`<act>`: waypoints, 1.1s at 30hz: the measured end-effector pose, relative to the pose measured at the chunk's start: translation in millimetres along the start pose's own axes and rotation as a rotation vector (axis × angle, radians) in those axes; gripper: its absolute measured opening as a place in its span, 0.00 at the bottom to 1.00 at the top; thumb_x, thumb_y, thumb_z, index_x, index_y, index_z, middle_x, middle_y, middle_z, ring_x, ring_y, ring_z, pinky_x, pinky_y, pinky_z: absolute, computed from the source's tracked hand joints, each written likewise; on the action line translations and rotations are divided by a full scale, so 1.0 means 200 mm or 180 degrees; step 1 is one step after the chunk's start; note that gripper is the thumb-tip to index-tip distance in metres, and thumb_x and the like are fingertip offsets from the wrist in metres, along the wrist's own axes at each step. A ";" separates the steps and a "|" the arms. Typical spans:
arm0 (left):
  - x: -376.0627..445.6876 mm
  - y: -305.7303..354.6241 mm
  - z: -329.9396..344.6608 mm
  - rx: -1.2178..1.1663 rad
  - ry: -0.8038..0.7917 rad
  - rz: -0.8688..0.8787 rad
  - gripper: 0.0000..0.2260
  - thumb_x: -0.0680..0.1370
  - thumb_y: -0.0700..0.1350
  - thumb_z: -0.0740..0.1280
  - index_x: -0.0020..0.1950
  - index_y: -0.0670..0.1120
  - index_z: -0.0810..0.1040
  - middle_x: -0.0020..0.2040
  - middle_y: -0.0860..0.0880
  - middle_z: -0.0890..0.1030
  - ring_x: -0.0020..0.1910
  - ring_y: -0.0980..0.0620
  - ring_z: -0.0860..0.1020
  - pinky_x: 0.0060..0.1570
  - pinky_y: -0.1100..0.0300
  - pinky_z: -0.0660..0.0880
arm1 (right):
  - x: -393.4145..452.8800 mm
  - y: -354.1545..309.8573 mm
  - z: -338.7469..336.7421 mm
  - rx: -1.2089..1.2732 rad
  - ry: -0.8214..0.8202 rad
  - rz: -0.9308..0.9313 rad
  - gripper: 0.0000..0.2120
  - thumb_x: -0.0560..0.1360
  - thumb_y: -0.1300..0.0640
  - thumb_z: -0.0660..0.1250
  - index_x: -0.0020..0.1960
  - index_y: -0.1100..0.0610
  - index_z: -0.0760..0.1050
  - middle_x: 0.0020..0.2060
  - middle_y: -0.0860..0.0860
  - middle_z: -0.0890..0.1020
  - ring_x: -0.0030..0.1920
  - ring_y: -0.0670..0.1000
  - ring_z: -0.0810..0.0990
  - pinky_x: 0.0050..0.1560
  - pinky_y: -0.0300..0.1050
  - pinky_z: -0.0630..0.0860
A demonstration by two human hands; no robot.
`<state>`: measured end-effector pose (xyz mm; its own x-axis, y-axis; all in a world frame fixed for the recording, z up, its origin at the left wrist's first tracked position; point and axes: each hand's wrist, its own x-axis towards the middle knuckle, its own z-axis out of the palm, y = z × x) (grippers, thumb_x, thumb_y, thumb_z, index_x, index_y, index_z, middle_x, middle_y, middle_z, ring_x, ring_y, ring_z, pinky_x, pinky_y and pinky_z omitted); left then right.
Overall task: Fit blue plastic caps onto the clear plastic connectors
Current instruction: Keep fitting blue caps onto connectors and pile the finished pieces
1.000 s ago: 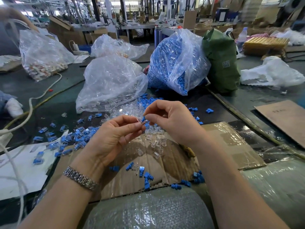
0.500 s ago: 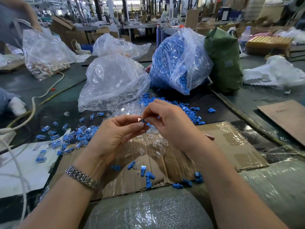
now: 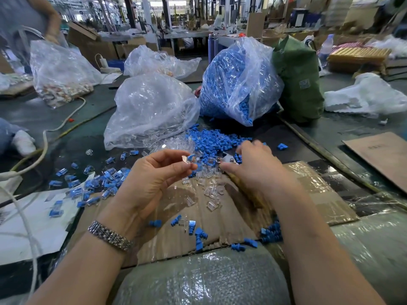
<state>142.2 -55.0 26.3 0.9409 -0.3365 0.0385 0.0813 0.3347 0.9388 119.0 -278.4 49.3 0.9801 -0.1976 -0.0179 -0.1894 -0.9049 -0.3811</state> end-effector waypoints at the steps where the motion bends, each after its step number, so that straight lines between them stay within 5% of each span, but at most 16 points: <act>1: 0.00 0.00 0.00 -0.0001 0.0002 0.0005 0.11 0.68 0.34 0.75 0.49 0.39 0.87 0.49 0.37 0.85 0.50 0.42 0.86 0.48 0.60 0.82 | 0.00 0.01 0.01 -0.0285 -0.0260 0.0223 0.28 0.75 0.34 0.68 0.58 0.57 0.71 0.63 0.57 0.73 0.67 0.60 0.69 0.66 0.60 0.71; 5: 0.01 0.00 -0.01 -0.0039 -0.0027 -0.0017 0.10 0.70 0.33 0.73 0.51 0.39 0.86 0.50 0.37 0.85 0.51 0.41 0.85 0.48 0.60 0.82 | 0.01 0.00 0.03 -0.0518 -0.0380 0.0208 0.22 0.77 0.43 0.69 0.38 0.56 0.63 0.49 0.57 0.72 0.61 0.62 0.70 0.60 0.59 0.73; 10: 0.01 0.01 -0.01 -0.0243 0.0104 -0.0068 0.09 0.70 0.32 0.72 0.48 0.39 0.86 0.50 0.36 0.85 0.50 0.41 0.86 0.47 0.60 0.82 | 0.01 0.01 0.02 -0.0255 -0.0170 0.0062 0.16 0.76 0.52 0.65 0.35 0.55 0.65 0.35 0.53 0.72 0.36 0.53 0.70 0.33 0.45 0.62; 12: 0.02 0.01 -0.01 -0.0295 0.0190 -0.0068 0.09 0.69 0.33 0.72 0.48 0.38 0.85 0.51 0.36 0.85 0.51 0.41 0.86 0.47 0.59 0.83 | 0.01 0.02 -0.01 0.0185 -0.0095 0.0014 0.16 0.77 0.53 0.66 0.33 0.56 0.67 0.28 0.52 0.71 0.29 0.52 0.68 0.29 0.45 0.60; 14: 0.02 0.01 -0.01 -0.0296 0.0280 -0.0032 0.09 0.69 0.34 0.73 0.48 0.39 0.85 0.51 0.37 0.85 0.52 0.42 0.86 0.47 0.58 0.83 | 0.01 0.03 -0.05 0.0615 -0.0266 -0.0165 0.18 0.79 0.52 0.68 0.33 0.57 0.70 0.26 0.51 0.71 0.28 0.52 0.70 0.30 0.47 0.65; 18: 0.03 0.00 -0.02 -0.0284 0.0380 0.0141 0.08 0.68 0.36 0.74 0.44 0.46 0.88 0.51 0.42 0.87 0.53 0.46 0.85 0.47 0.60 0.82 | -0.03 -0.01 -0.03 0.1509 -0.1217 -0.0528 0.11 0.81 0.55 0.66 0.48 0.61 0.83 0.33 0.52 0.80 0.36 0.52 0.80 0.51 0.57 0.81; 22: 0.04 0.00 -0.02 -0.0209 0.0377 0.0289 0.09 0.68 0.37 0.74 0.43 0.49 0.88 0.49 0.46 0.87 0.51 0.51 0.85 0.50 0.60 0.82 | -0.05 -0.06 -0.02 0.1952 -0.1531 -0.0717 0.12 0.82 0.58 0.65 0.52 0.67 0.80 0.34 0.51 0.83 0.39 0.51 0.82 0.46 0.49 0.83; 26: 0.03 0.00 0.00 0.0082 0.0338 0.0406 0.09 0.66 0.39 0.76 0.44 0.48 0.88 0.46 0.48 0.87 0.48 0.53 0.84 0.52 0.60 0.82 | -0.07 -0.08 -0.02 0.1851 -0.1543 -0.0794 0.14 0.82 0.54 0.65 0.52 0.67 0.79 0.38 0.53 0.84 0.43 0.56 0.83 0.55 0.60 0.82; 33: 0.00 0.01 0.03 0.0882 0.0449 0.0795 0.10 0.67 0.43 0.75 0.47 0.46 0.85 0.46 0.48 0.87 0.47 0.55 0.85 0.48 0.66 0.79 | -0.10 -0.10 -0.02 0.1727 -0.1528 -0.0827 0.16 0.83 0.50 0.64 0.45 0.62 0.78 0.36 0.53 0.85 0.37 0.52 0.84 0.48 0.51 0.82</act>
<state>140.0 -59.5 30.7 0.9579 -0.1443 0.2481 -0.2294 0.1343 0.9640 103.5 -257.4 60.6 0.9309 0.2934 -0.2178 -0.0155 -0.5638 -0.8258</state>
